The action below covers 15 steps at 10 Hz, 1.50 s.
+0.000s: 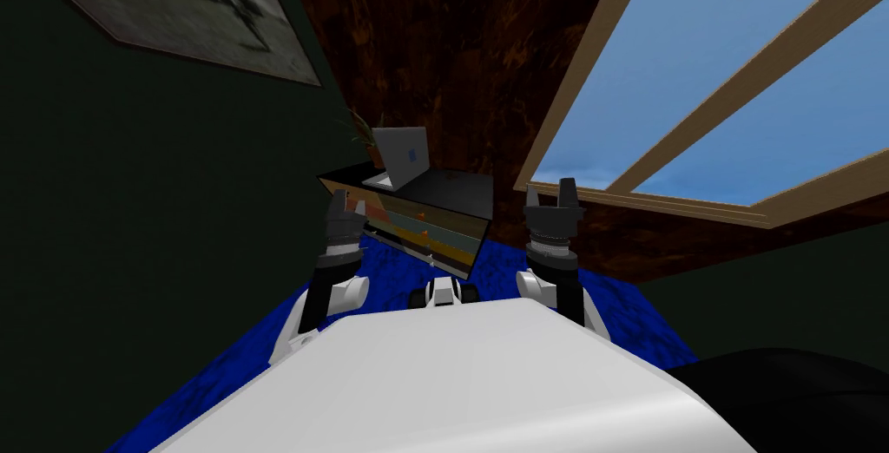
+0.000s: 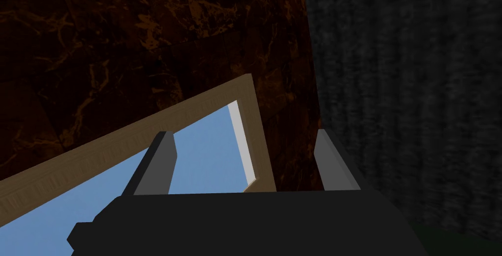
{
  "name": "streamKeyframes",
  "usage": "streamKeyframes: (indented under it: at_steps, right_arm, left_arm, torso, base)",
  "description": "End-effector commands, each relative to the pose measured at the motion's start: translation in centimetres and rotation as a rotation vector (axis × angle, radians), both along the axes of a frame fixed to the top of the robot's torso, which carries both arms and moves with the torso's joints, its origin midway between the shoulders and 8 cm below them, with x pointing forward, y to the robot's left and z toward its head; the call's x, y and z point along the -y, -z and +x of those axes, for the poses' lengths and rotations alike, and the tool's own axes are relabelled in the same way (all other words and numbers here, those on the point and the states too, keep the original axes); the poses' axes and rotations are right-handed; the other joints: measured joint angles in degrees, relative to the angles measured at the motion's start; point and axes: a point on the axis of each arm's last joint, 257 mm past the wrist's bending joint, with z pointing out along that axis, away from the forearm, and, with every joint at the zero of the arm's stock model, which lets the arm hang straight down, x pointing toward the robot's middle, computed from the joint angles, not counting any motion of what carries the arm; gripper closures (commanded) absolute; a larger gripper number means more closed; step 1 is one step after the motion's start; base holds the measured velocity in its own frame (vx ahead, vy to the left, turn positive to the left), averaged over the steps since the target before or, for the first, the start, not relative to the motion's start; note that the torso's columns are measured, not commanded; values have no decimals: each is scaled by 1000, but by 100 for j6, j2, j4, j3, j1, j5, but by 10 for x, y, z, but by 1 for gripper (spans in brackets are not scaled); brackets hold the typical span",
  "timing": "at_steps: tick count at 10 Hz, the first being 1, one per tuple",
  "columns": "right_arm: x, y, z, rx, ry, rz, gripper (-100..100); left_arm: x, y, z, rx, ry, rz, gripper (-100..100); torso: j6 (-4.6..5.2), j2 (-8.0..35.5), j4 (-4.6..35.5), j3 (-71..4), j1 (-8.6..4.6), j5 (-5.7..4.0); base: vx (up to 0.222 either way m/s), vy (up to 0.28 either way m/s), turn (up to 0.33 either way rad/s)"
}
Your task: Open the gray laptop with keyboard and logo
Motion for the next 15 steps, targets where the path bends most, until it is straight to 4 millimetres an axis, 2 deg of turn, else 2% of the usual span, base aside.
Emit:
streamKeyframes:
  at_steps: [1,3,5,6,7,8,9,10,11,12,13,14,15]
  right_arm:
    - [0,0,0,0,0,0,0]
    - [0,0,0,0,0,0,0]
    - [0,0,0,0,0,0,0]
    - [0,0,0,0,0,0,0]
    - [0,0,0,0,0,0,0]
    - [0,0,0,0,0,0,0]
    - [0,0,0,0,0,0,0]
    - [0,0,0,0,0,0,0]
    - [0,0,0,0,0,0,0]
    - [0,0,0,0,0,0,0]
    - [0,0,0,0,0,0,0]
    - [0,0,0,0,0,0,0]
    - [0,0,0,0,0,0,0]
  left_arm:
    - [7,-7,11,-24,38,12,-100]
    - [9,-9,18,-43,52,15,-100]
    - [17,-21,27,-53,87,25,-100]
    - [16,-18,29,-68,84,23,-100]
    - [21,-25,33,-69,104,29,-100]
    - [20,-22,35,-82,101,28,-100]
    - [25,-31,39,-84,120,35,-100]
    - [24,-28,41,-97,117,33,-100]
    - [30,-36,44,-99,137,41,-100]
    - [29,-33,46,-112,133,40,-100]
    - [35,-42,49,-113,153,49,-100]
    - [34,-39,51,-128,149,47,-100]
    - [40,-50,54,-124,171,58,-100]
  torso:
    - [0,9,6,-2,-6,-2]
    - [0,10,8,-3,-11,-3]
    - [1,10,8,-3,-15,-5]
    - [1,7,8,-5,-7,-3]
    - [-2,13,9,-1,-8,-2]
    - [1,14,10,0,-7,-3]
    - [-1,14,9,0,-13,-4]
    - [1,9,8,-3,-12,-4]
    - [-1,11,8,-3,-13,-4]
    - [2,10,9,-3,-12,-4]
    - [-2,13,9,-1,-9,-3]
    - [1,11,9,-2,-6,-2]
    - [-1,11,8,-2,-9,-2]
  base:
    - [20,57,-96]
    - [25,49,-75]
    - [33,45,-105]
    - [22,51,-45]
    - [18,55,-78]
    - [15,44,-58]
    - [25,46,-93]
    - [20,38,-56]
    - [20,39,-120]
    - [13,42,-55]
    - [17,52,-95]
    - [16,48,-54]
    - [23,57,-112]
